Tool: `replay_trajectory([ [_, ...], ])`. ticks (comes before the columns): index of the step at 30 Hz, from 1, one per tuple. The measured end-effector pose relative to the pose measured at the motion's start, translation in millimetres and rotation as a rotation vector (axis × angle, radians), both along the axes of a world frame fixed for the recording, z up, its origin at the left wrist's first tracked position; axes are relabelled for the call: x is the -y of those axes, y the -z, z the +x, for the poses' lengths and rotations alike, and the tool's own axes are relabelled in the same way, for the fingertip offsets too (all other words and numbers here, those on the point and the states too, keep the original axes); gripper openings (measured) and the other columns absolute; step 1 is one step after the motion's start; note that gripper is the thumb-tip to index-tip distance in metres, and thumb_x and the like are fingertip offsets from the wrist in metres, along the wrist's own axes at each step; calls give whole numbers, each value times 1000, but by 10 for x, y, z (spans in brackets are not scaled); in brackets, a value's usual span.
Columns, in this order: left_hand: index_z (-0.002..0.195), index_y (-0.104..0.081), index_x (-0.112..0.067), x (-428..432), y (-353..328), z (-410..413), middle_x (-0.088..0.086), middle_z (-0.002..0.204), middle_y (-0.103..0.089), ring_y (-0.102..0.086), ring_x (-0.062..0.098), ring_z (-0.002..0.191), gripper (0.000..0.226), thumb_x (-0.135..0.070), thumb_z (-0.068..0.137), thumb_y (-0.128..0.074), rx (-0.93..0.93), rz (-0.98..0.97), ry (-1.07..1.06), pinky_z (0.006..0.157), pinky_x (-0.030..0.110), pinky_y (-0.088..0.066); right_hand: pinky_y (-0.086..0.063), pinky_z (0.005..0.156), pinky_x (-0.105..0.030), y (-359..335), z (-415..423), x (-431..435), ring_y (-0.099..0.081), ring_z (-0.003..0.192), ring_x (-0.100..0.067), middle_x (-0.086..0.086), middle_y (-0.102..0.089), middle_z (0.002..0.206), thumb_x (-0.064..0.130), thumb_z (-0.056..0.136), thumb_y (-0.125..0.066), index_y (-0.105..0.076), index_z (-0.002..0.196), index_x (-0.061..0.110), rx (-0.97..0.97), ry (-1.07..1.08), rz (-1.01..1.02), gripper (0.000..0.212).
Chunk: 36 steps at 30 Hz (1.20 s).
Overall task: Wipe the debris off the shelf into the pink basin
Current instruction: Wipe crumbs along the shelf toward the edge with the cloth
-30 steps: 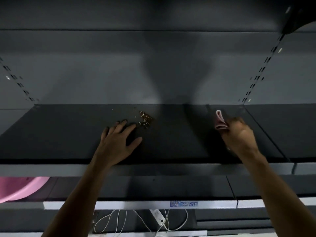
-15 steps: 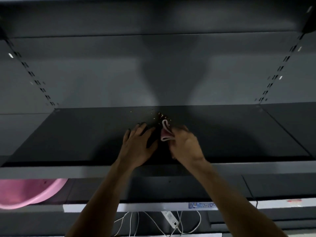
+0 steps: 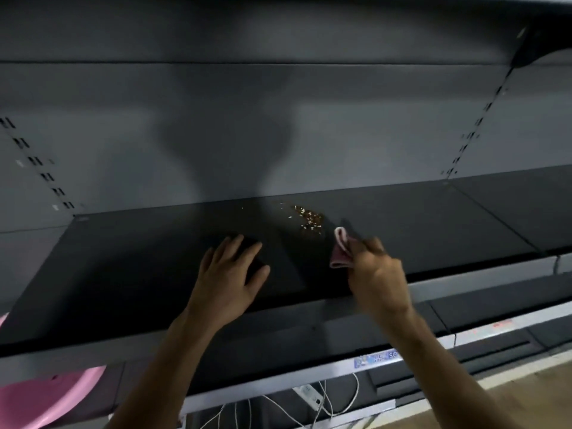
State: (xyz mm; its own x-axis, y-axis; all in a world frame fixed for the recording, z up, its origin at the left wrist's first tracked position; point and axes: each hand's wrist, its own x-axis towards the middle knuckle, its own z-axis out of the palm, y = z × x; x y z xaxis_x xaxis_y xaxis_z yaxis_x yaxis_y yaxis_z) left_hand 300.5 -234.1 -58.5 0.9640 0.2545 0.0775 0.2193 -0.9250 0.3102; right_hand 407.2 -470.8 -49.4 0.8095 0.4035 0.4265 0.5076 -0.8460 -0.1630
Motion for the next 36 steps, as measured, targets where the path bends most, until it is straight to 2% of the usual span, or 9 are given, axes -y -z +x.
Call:
replay_trajectory([
  [4, 152, -25, -34, 9, 29, 7, 2, 163, -14, -7, 24, 150, 57, -51, 98, -35, 23, 50, 2, 121, 46, -9, -48, 34, -32, -31, -453, -703, -59, 39, -33, -17, -65, 83, -3, 65, -77, -71, 95, 1, -39, 13, -33, 30],
  [9, 153, -19, -35, -37, 27, 4, 2, 163, -12, -4, 23, 150, 60, -41, 97, -41, -13, 52, 29, 122, 44, -5, -58, 68, -36, -159, -491, -1011, -68, 78, -35, -11, -64, 105, 15, 93, -54, -63, 123, 18, -264, -134, 219, 31],
  [12, 152, -21, -36, -26, 21, 8, 0, 163, -10, -3, 22, 150, 57, -53, 99, -31, -5, 17, 7, 122, 44, -3, -56, 64, -23, -300, -230, -725, -71, 75, -29, -7, -68, 89, 25, 93, -56, -68, 106, 21, -342, -42, 359, 18],
  [17, 152, -19, -37, -38, 31, 42, -1, 164, -6, 1, 21, 150, 57, -57, 99, -27, -18, 9, 31, 121, 46, -1, -45, 69, -31, -281, 342, 50, -67, 84, -40, -19, -68, 87, 21, 89, -62, -69, 91, 9, -271, 251, 187, 14],
  [20, 152, -20, -38, -68, 19, 96, -2, 164, -6, 1, 20, 150, 58, -58, 98, -29, -23, -6, 50, 121, 47, -1, -49, 72, -38, -155, 369, 68, -65, 84, -44, -20, -62, 96, 18, 90, -59, -67, 106, 8, -209, 288, 130, 20],
  [26, 151, -28, -35, -162, 47, 188, -1, 162, -16, -7, 20, 150, 62, -60, 94, -28, 27, 2, 43, 121, 45, -9, -50, 38, -38, 37, 26, -883, -59, 45, -38, -22, -62, 90, 4, 86, -66, -69, 105, 4, -13, 73, 52, 19],
  [31, 151, -27, -33, -182, 59, 170, -1, 162, -17, -8, 19, 150, 58, -49, 97, -39, 40, 33, 15, 122, 41, -9, -60, 72, -41, -16, 3, -1255, -70, 83, -35, -15, -56, 126, 13, 97, -51, -53, 132, 13, -272, -150, 162, 35],
  [35, 151, -27, -36, -286, 28, 122, -2, 162, -16, -6, 18, 150, 58, -59, 97, -31, 45, -13, -4, 121, 40, -9, -58, 52, -35, -213, 272, -918, -67, 55, -20, -3, -68, 80, 28, 96, -54, -66, 96, 22, -372, -175, 404, 14],
  [36, 151, -26, -37, -335, 19, 119, -3, 162, -14, -5, 17, 150, 58, -59, 97, -31, 30, -23, -12, 121, 40, -8, -55, 48, -32, -263, 408, -775, -65, 49, -17, -2, -66, 66, 37, 97, -51, -64, 79, 19, -343, -105, 382, 29],
])
